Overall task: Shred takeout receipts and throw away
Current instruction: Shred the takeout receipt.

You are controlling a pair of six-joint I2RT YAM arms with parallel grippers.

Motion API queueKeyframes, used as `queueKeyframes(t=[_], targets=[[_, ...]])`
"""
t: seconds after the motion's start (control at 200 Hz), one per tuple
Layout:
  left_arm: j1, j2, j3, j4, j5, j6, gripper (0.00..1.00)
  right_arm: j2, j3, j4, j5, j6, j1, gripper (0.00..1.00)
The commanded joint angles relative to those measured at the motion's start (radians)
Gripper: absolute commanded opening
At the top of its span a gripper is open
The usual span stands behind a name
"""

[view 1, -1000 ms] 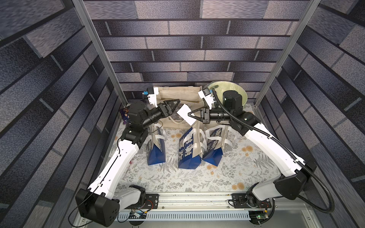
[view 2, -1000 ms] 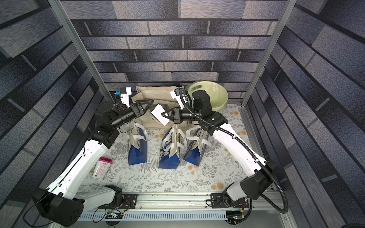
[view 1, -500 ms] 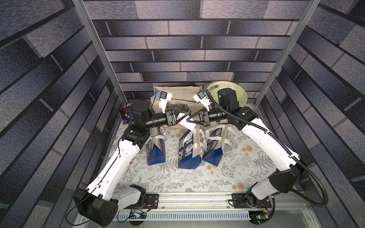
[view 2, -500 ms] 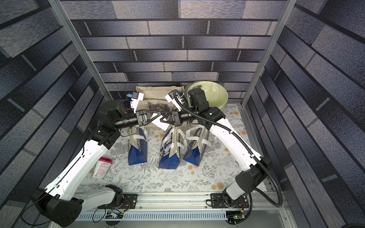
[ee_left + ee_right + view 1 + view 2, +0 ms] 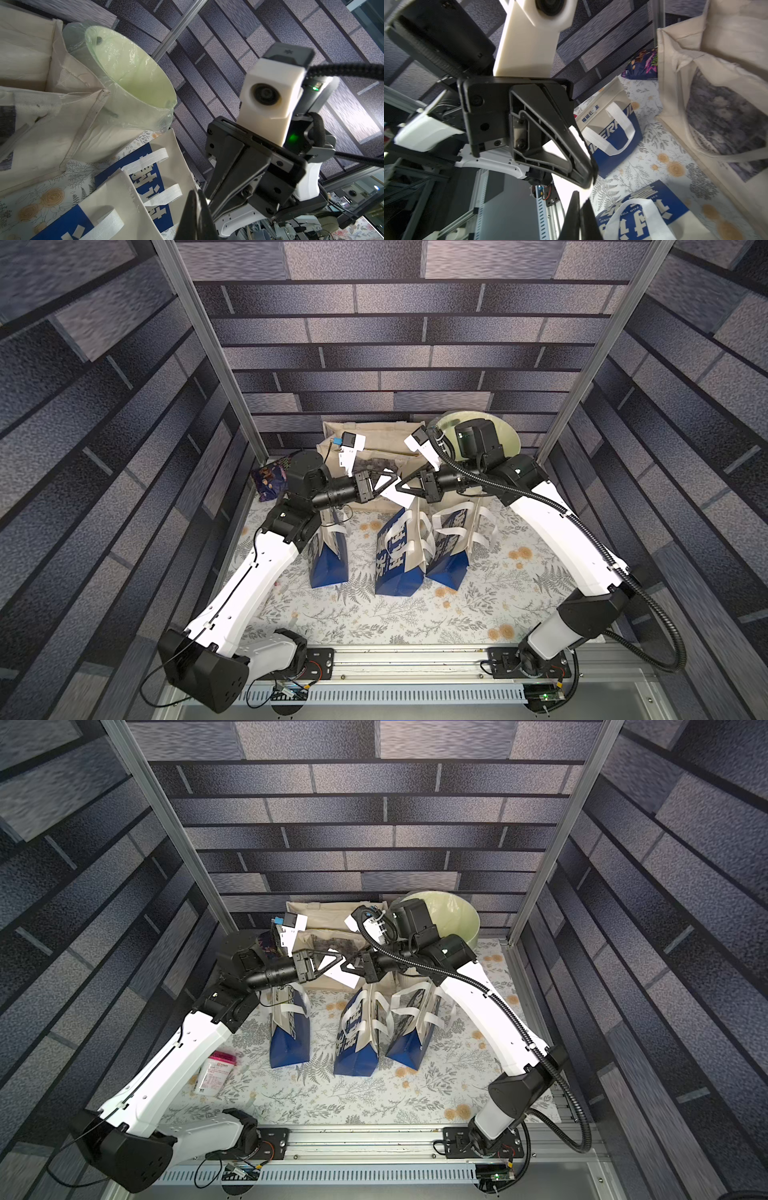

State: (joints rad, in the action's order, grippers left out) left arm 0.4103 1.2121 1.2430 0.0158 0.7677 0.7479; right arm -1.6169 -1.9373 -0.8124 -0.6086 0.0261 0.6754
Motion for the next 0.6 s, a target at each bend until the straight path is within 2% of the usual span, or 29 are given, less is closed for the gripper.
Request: queueKeyframes(t=[0.0,0.11,0.265,0.401,0.596], targets=[[0.02,0.008,0.013,0.013,-0.125,0.082,0.0,0.029,-0.019,-0.031,0.278,-0.166,0.039,0.0],[0.048,0.014,0.032,0.081,-0.206,0.061,0.0,0.061,0.002,0.026,0.403,-0.27,0.08,0.0],[0.063,0.03,0.033,0.138,-0.263,0.069,0.0,0.131,0.096,0.165,0.496,-0.43,0.145,0.0],[0.062,0.033,0.031,0.161,-0.308,0.069,0.0,0.238,0.263,0.359,0.433,-0.499,0.171,0.0],[0.058,0.045,0.029,0.16,-0.342,0.069,0.0,0.275,0.312,0.4,0.282,-0.36,0.17,0.0]])
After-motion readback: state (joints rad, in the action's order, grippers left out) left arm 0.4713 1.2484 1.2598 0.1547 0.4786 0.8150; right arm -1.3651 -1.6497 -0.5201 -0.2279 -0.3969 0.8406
